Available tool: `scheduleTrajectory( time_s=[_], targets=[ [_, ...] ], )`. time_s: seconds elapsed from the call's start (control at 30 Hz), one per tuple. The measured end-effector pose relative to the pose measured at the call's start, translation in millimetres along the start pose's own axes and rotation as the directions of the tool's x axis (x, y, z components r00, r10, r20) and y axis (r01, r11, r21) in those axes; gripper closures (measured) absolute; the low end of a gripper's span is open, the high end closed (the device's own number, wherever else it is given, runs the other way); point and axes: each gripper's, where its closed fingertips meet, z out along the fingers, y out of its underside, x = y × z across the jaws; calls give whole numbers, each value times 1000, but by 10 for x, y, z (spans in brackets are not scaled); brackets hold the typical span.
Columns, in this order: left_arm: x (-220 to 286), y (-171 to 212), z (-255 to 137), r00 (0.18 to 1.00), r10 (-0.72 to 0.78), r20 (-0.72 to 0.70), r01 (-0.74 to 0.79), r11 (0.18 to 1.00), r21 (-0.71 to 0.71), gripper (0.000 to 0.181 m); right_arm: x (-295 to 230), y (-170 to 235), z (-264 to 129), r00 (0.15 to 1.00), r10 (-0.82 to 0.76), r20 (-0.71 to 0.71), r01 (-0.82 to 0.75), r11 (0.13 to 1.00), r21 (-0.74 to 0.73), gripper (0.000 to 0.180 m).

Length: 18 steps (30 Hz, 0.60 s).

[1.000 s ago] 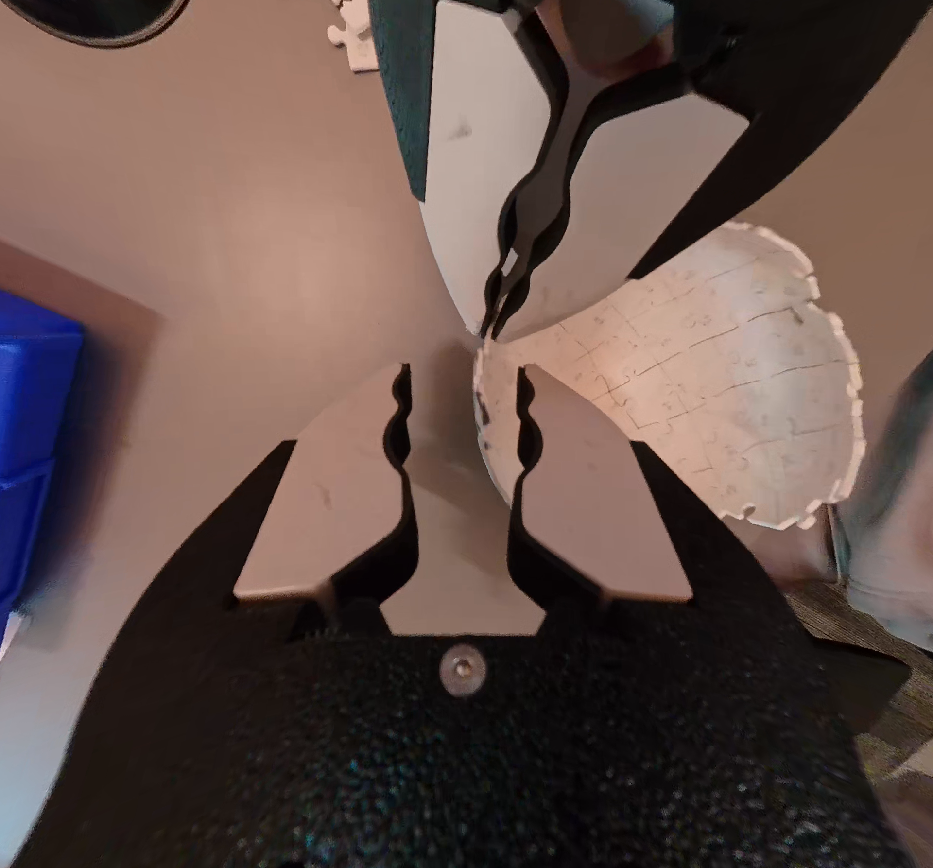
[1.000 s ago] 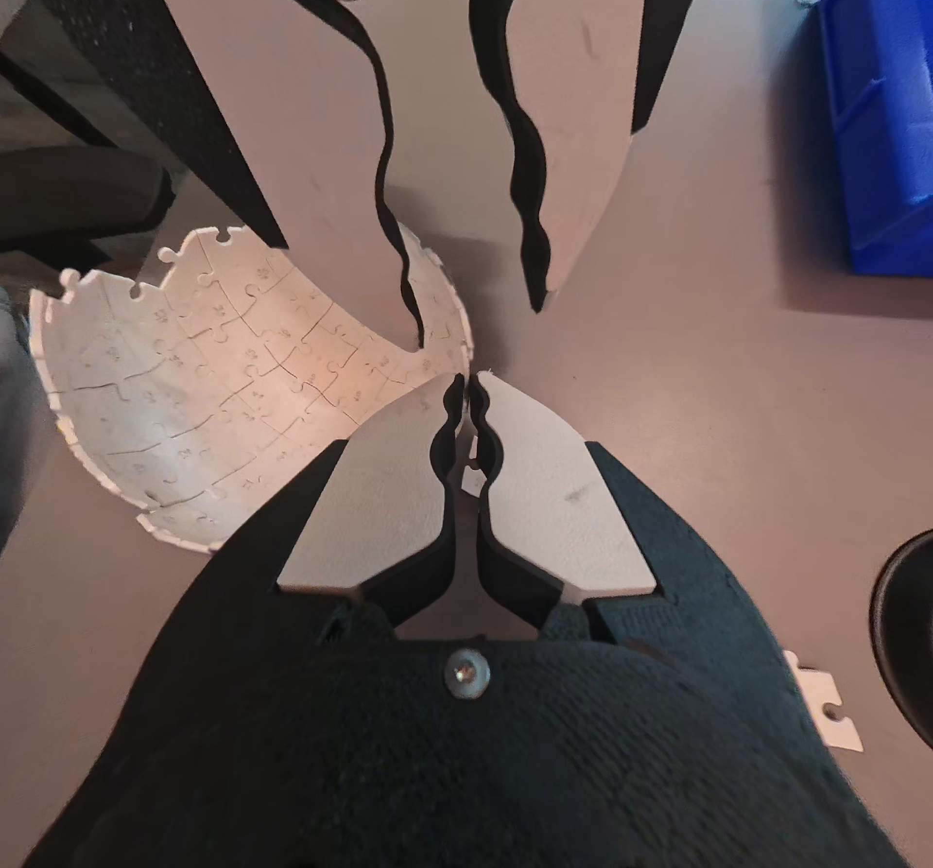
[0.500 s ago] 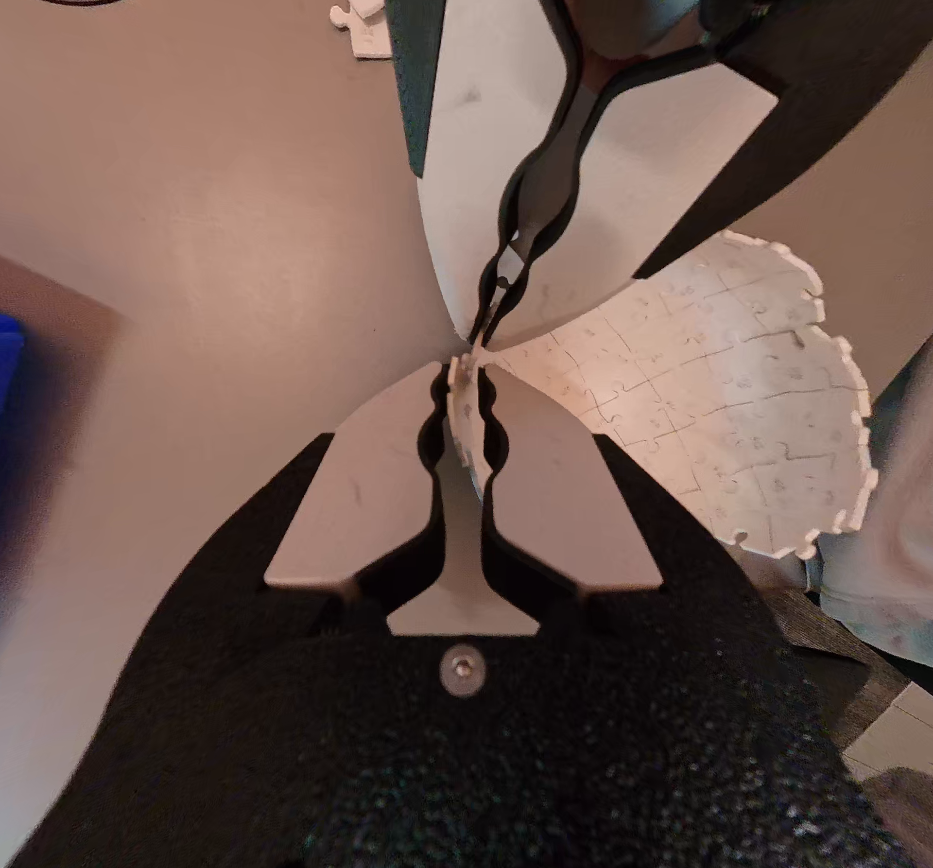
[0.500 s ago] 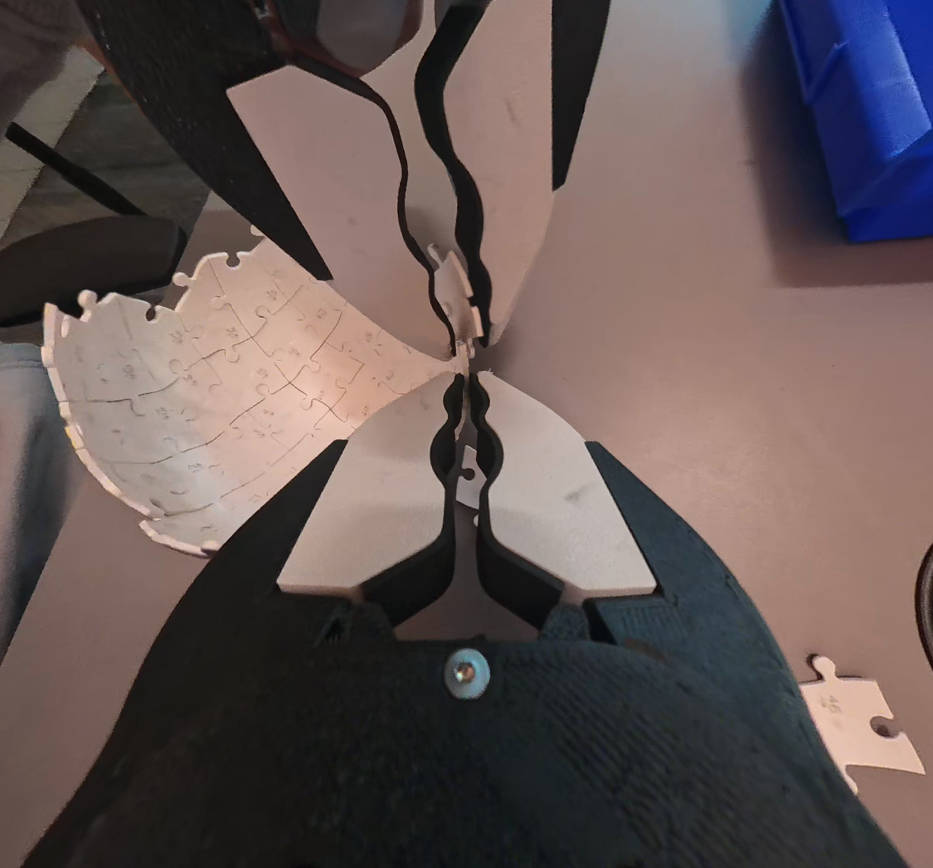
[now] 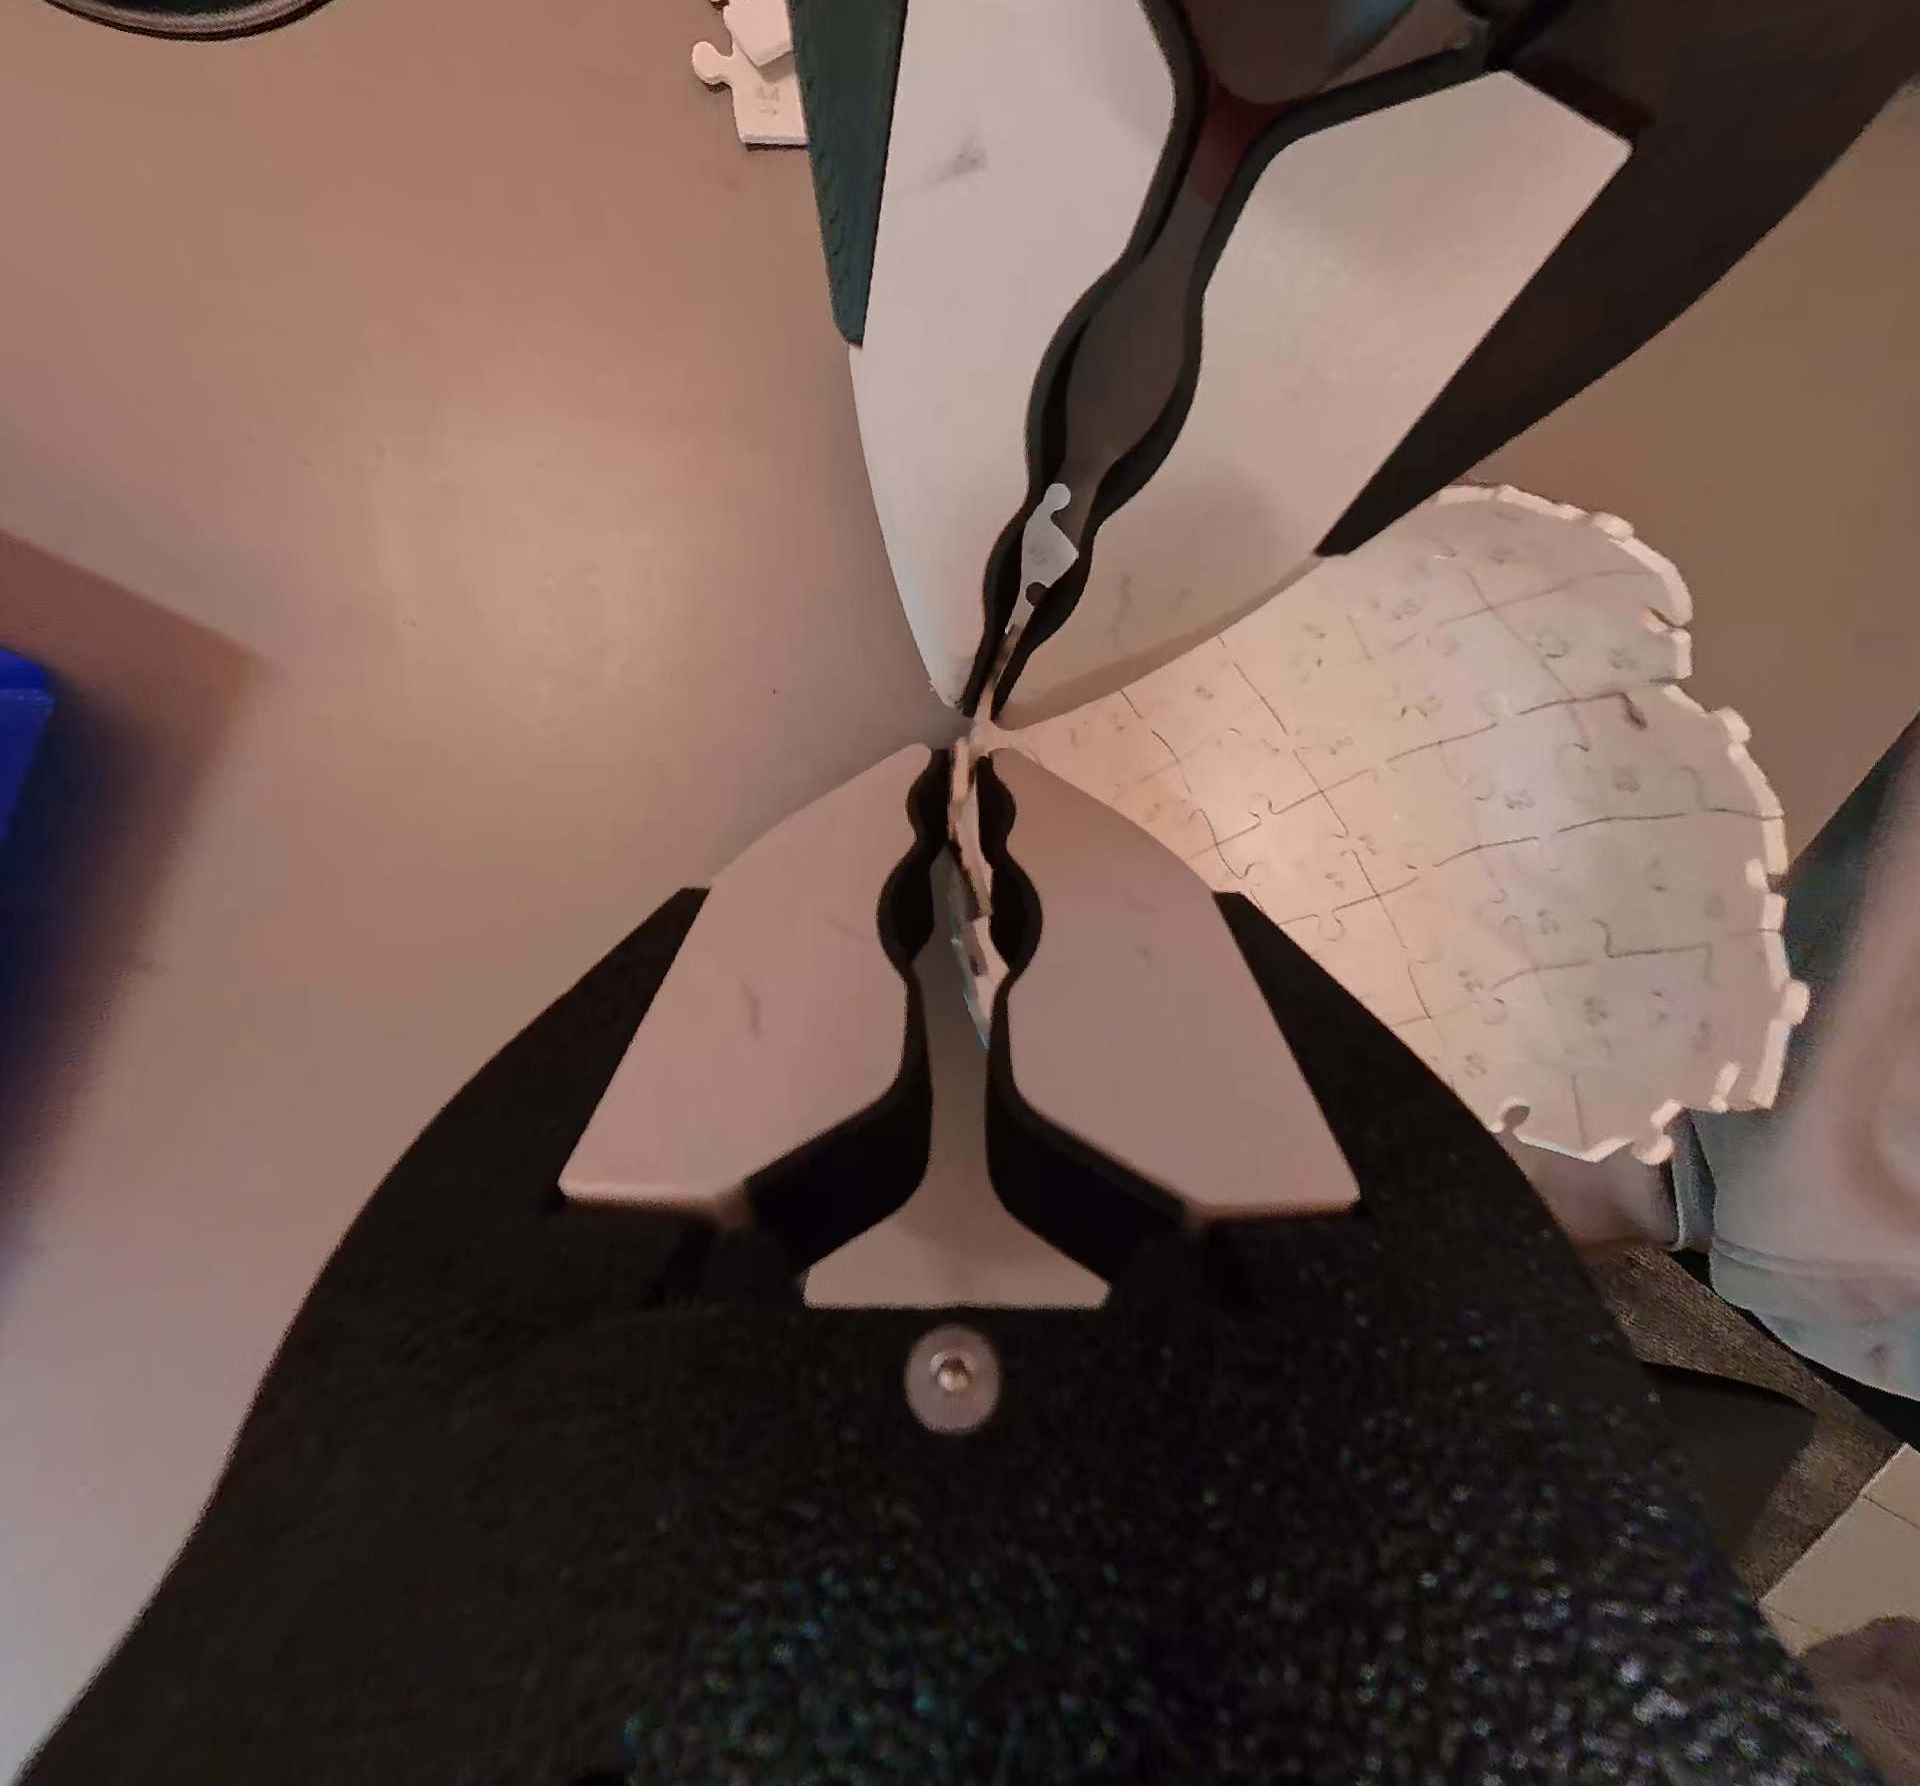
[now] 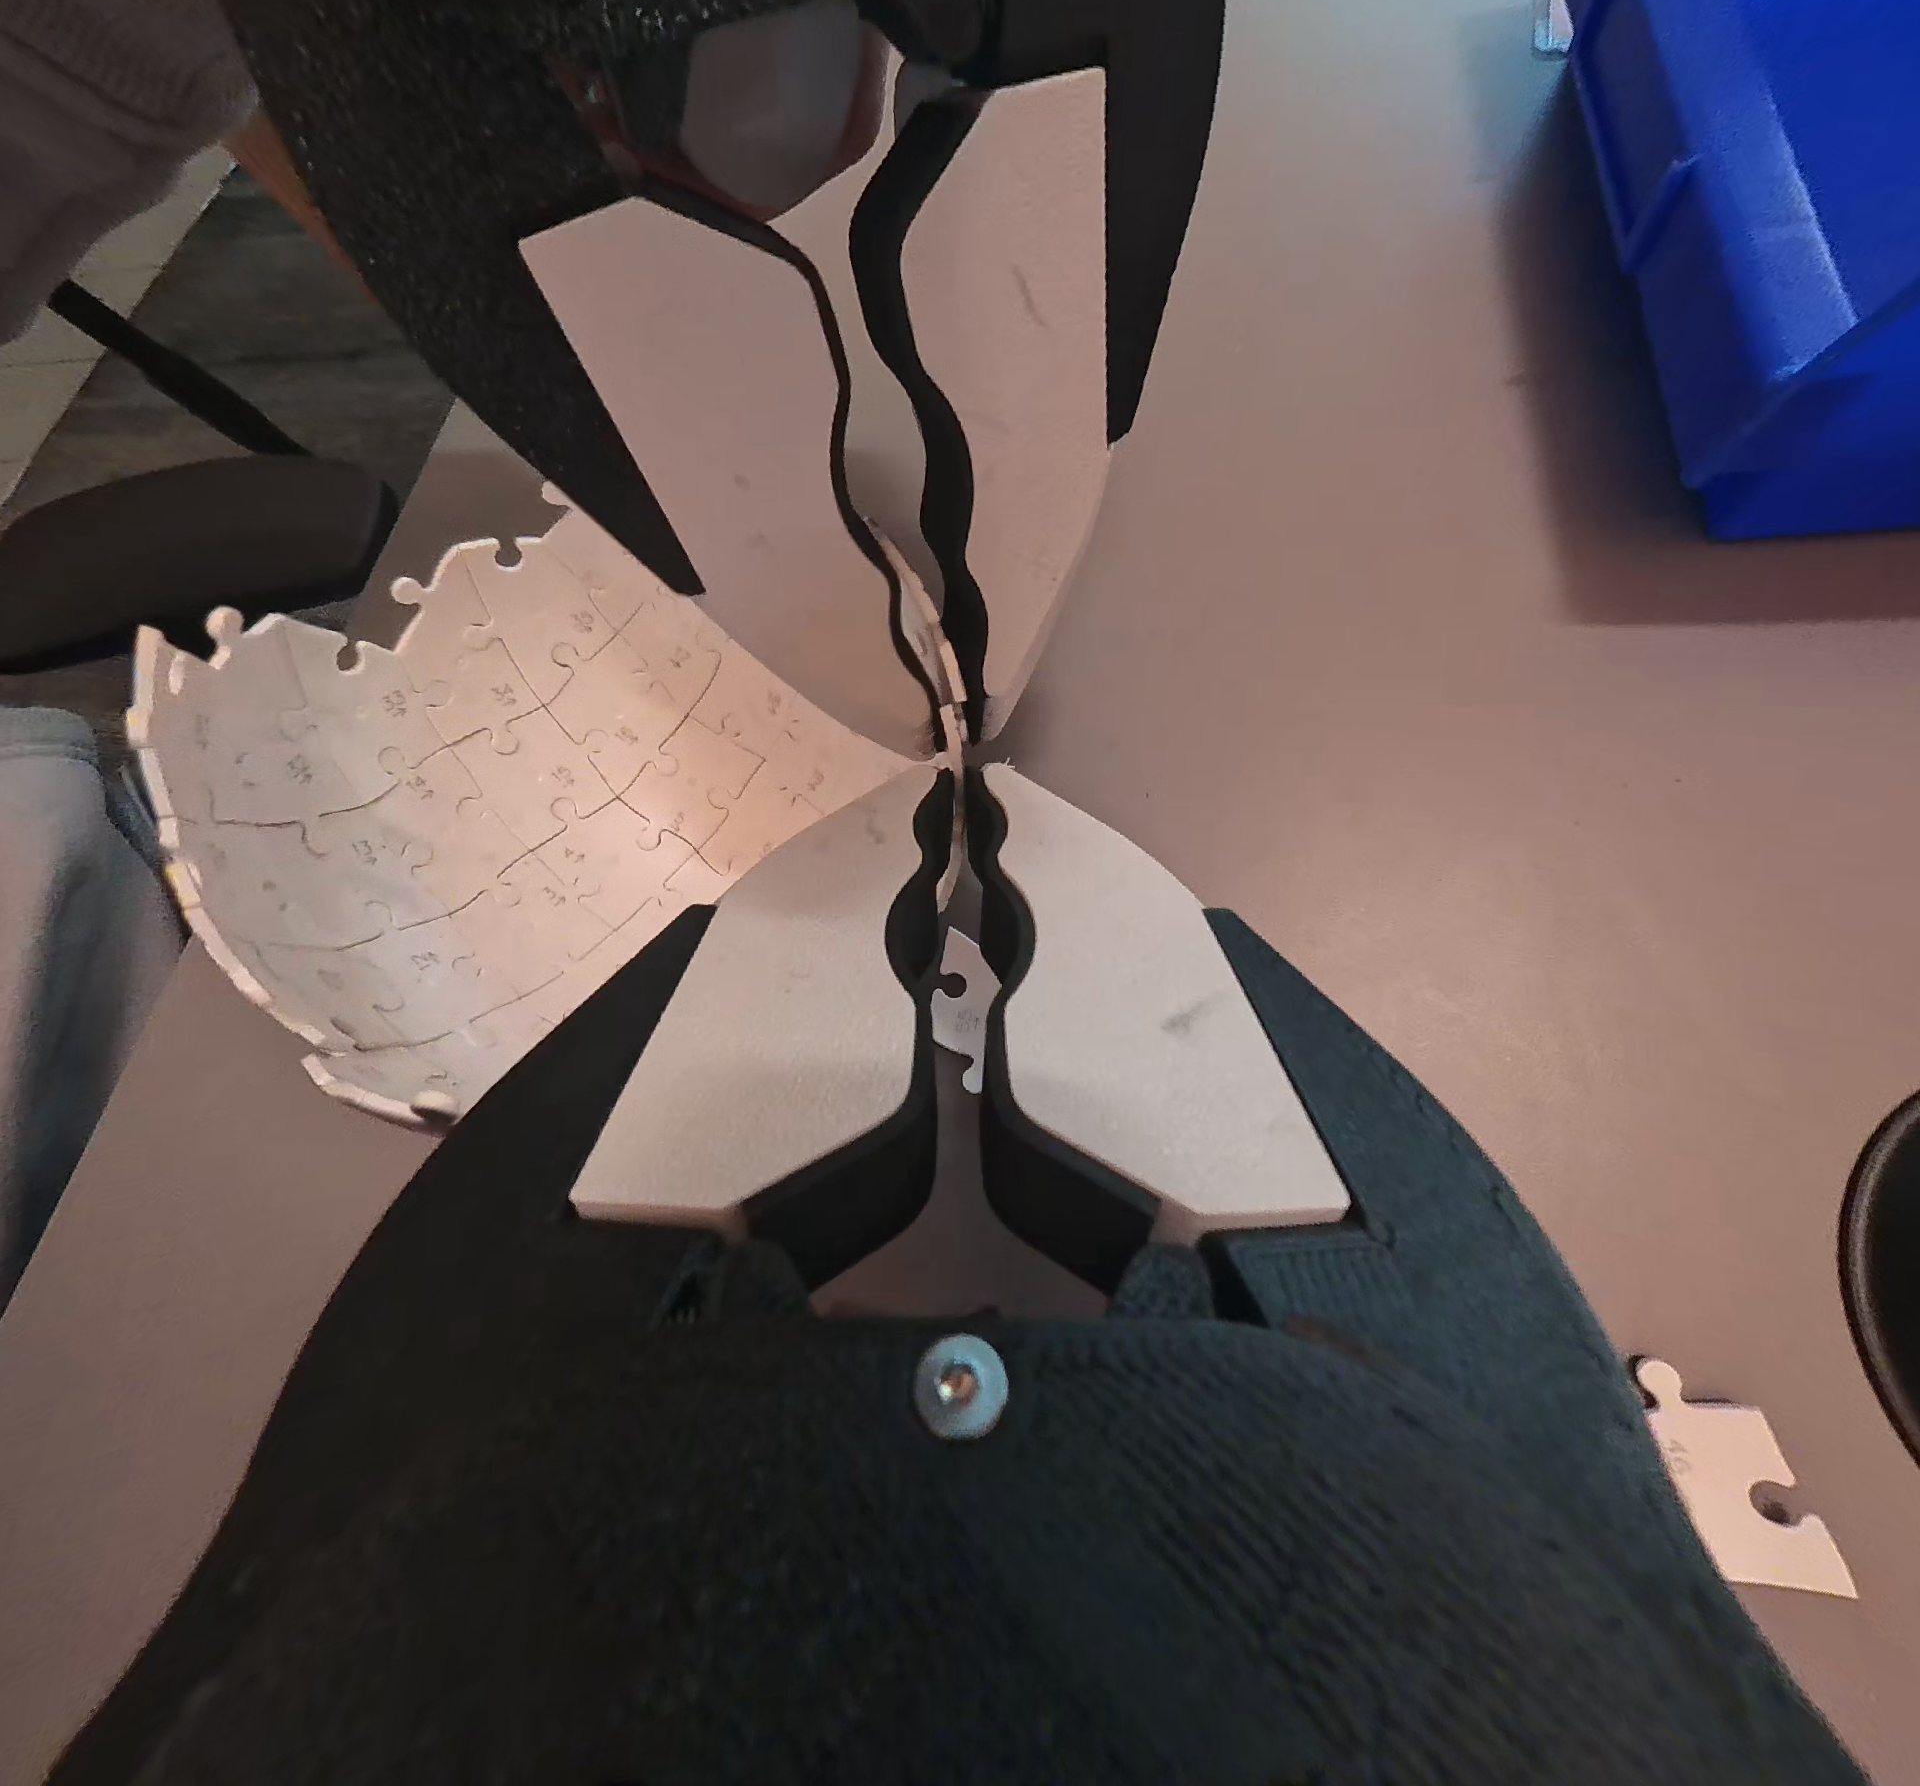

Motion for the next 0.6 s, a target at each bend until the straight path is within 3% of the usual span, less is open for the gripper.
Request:
scheduleTrajectory(
  time_s=[0.03, 0.6],
  targets=[
    [0, 0, 0, 1000, 0, -2, 0, 1000, 1, 176, 1, -1, 0, 1000, -3, 0, 3, 1000, 2, 178],
    [-21, -44, -15, 999, 24, 41, -24, 1000, 4, 177, 37, 72, 14, 1000, -5, 10, 5, 1000, -24, 172]
  ],
)
